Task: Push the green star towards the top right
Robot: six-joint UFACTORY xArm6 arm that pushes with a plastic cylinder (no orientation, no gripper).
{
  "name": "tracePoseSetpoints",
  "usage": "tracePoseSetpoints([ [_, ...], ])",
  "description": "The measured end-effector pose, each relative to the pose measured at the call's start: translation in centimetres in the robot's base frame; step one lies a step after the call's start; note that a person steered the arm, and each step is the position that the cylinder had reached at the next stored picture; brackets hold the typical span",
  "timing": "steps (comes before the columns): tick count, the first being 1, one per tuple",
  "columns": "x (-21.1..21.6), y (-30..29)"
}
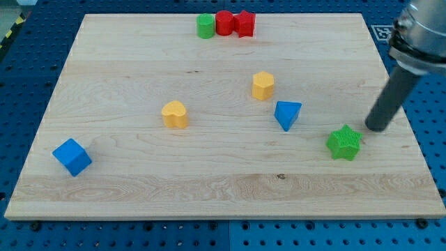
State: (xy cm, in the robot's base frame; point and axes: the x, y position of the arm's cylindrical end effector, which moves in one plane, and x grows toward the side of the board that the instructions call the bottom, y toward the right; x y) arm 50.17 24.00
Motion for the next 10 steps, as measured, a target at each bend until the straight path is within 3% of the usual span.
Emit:
tracePoseSetpoints([
  [2, 7.9, -0.9],
  [3, 7.8, -4.5],
  [4, 6.6, -6.8],
  [6, 0.3, -7.1],
  [10, -4.2, 1.9],
])
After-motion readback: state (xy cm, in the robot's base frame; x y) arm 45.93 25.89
